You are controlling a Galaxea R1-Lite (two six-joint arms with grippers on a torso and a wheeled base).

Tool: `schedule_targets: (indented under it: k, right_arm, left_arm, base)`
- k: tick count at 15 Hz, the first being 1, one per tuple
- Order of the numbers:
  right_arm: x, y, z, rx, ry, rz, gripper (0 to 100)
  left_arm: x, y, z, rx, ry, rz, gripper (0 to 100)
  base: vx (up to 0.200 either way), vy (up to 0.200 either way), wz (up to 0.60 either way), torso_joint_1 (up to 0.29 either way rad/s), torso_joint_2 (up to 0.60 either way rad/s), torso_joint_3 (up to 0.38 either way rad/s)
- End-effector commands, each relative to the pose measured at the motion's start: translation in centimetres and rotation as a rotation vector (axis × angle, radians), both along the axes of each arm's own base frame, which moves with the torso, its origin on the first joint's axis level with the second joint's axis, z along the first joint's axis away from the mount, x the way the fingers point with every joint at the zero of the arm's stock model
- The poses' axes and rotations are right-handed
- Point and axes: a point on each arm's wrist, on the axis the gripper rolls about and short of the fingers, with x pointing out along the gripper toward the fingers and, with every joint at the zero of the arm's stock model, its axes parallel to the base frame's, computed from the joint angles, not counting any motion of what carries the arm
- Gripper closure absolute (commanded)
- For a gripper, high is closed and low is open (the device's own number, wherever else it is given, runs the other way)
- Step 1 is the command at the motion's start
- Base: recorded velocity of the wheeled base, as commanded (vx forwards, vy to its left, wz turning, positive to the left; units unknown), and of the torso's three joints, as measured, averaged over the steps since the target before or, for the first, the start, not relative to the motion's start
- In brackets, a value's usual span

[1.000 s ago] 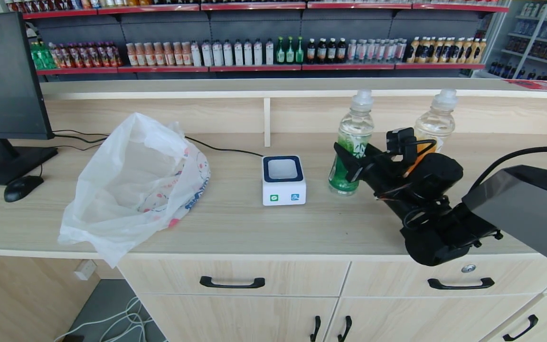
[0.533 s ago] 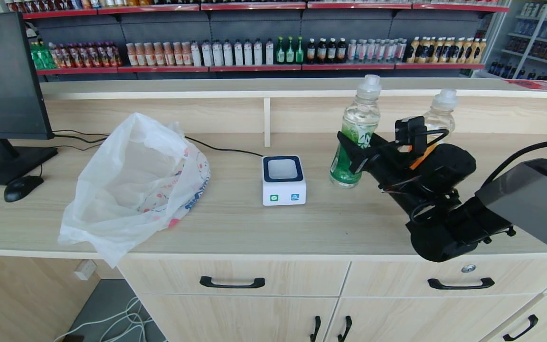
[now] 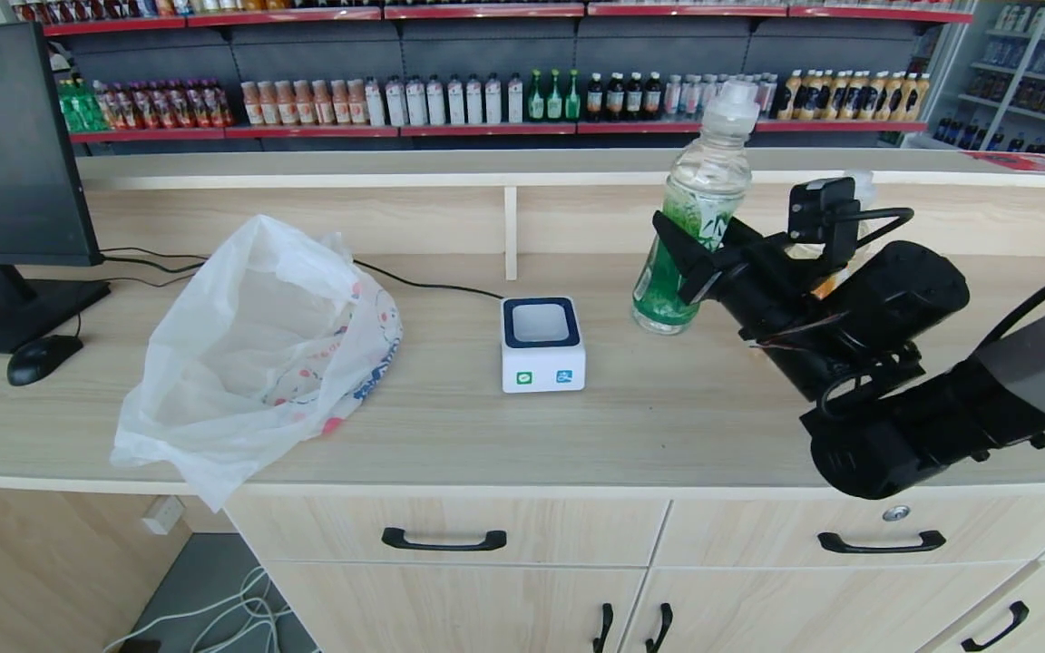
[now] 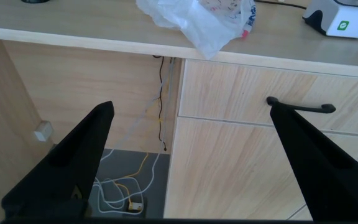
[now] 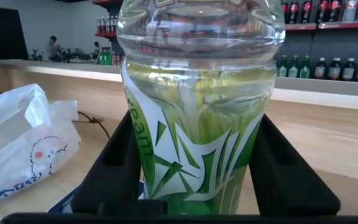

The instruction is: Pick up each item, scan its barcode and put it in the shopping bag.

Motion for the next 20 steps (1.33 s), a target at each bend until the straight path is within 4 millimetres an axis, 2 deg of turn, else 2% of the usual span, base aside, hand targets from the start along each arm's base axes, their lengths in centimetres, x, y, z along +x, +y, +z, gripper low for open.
schedule_targets:
  k: [1, 2, 7, 8, 10, 12, 14, 17, 20]
  right_arm:
    - [-3.2, 0.0, 2.1, 0.014, -0.022, 0.017, 100]
    - [-5.5, -0.3, 2.3, 0.007, -0.003, 0.013, 100]
    - [-11.8, -0.5, 4.1, -0.070, -0.083, 0.000, 100]
    - [-12.6, -0.5, 4.1, -0.074, -0.083, -0.002, 100]
    - [-16.1, -0.1, 4.1, -0.071, -0.081, 0.043, 100]
    - [-18.2, 0.4, 4.0, -0.066, -0.076, 0.104, 100]
    - [-20.4, 0.9, 2.7, -0.078, -0.026, 0.203, 100]
    - [-21.6, 1.5, 2.2, -0.010, 0.056, 0.322, 100]
    - [-21.5, 1.7, 1.9, 0.148, 0.203, 0.435, 100]
  left_arm:
    - [0.0, 0.0, 0.0, 0.001, -0.001, 0.000, 0]
    - [0.0, 0.0, 0.0, -0.001, 0.001, 0.000, 0]
    - [0.0, 0.0, 0.0, -0.001, 0.001, 0.000, 0]
    - [0.0, 0.0, 0.0, -0.001, -0.001, 0.000, 0]
    - [0.0, 0.0, 0.0, -0.001, -0.001, 0.000, 0]
    - [0.0, 0.0, 0.0, -0.001, -0.001, 0.000, 0]
    - [0.0, 0.0, 0.0, -0.001, -0.001, 0.000, 0]
    - [0.0, 0.0, 0.0, -0.001, -0.001, 0.000, 0]
    - [0.0, 0.0, 0.0, -0.001, 0.001, 0.000, 0]
  base:
    - [0.000, 0.000, 0.00, 0.000, 0.00, 0.000]
    - [0.000, 0.000, 0.00, 0.000, 0.00, 0.000]
    - [0.000, 0.000, 0.00, 0.000, 0.00, 0.000]
    - [0.000, 0.000, 0.00, 0.000, 0.00, 0.000]
    - [0.000, 0.000, 0.00, 0.000, 0.00, 0.000]
    - [0.000, 0.000, 0.00, 0.000, 0.00, 0.000]
    - [0.000, 0.000, 0.00, 0.000, 0.00, 0.000]
    - [0.000, 0.000, 0.00, 0.000, 0.00, 0.000]
    - [0.000, 0.000, 0.00, 0.000, 0.00, 0.000]
